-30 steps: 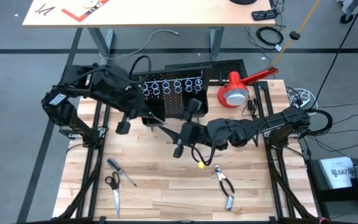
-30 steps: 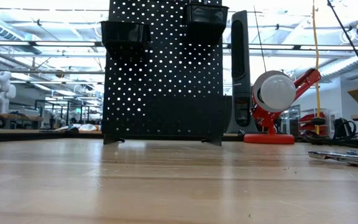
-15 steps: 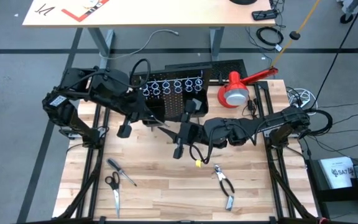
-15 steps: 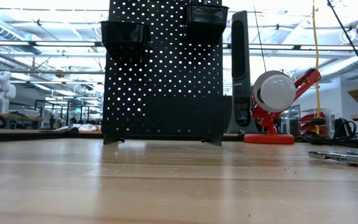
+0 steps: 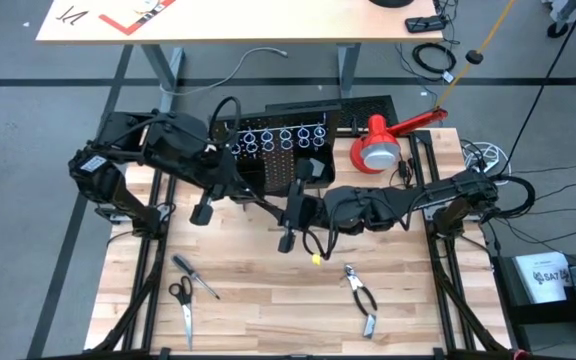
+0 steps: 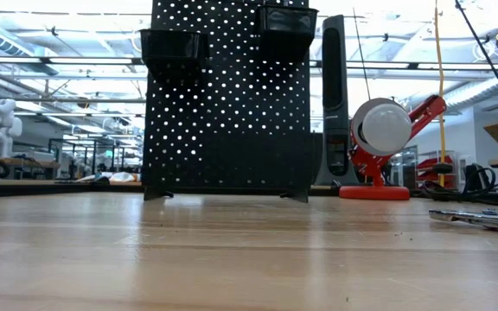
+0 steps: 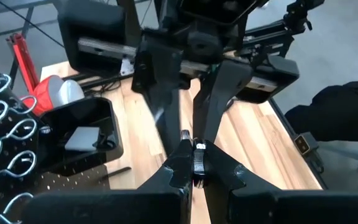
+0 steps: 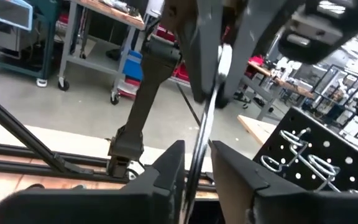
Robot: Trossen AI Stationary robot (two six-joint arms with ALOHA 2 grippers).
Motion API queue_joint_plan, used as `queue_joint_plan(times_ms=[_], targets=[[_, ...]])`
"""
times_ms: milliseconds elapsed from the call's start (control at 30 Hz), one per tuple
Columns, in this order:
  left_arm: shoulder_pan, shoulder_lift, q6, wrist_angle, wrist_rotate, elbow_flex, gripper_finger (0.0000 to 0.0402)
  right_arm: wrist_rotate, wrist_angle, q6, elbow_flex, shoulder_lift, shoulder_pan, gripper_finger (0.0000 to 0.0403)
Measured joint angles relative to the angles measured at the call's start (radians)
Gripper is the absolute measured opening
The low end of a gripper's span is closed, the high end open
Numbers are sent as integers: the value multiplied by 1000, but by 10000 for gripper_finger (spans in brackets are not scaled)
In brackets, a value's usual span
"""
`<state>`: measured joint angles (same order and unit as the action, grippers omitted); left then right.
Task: Hang tools onto peg board
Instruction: Hang the wrench on the pegboard
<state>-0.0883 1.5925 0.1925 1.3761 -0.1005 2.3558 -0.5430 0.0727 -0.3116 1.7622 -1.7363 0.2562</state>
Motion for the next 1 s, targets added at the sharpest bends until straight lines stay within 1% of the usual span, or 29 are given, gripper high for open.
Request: queue_joint_plan(times_ms=[167, 400, 533, 633, 700, 900, 1000], targets=[[-1, 19, 0, 9, -1, 0, 22, 38, -17, -12, 0, 0, 0, 42], [-4, 31, 2, 28, 6, 2, 22, 33, 14, -3, -1, 0, -1, 11], [-5, 31, 4, 26, 10, 2, 22, 34, 19, -12, -1, 1, -2, 7], [-5, 29, 0, 19, 33, 1, 23, 27, 10, -44, -1, 1, -2, 7], [-5, 21, -2, 5, 46, 0, 40, 13, -6, -71, 0, 1, -2, 6], [-5, -24, -4, -100, 91, -3, 141, -14, -22, -104, 2, 15, 0, 4], [-3, -65, -4, -165, 114, 0, 174, -44, -37, -139, 0, 13, 1, 4]])
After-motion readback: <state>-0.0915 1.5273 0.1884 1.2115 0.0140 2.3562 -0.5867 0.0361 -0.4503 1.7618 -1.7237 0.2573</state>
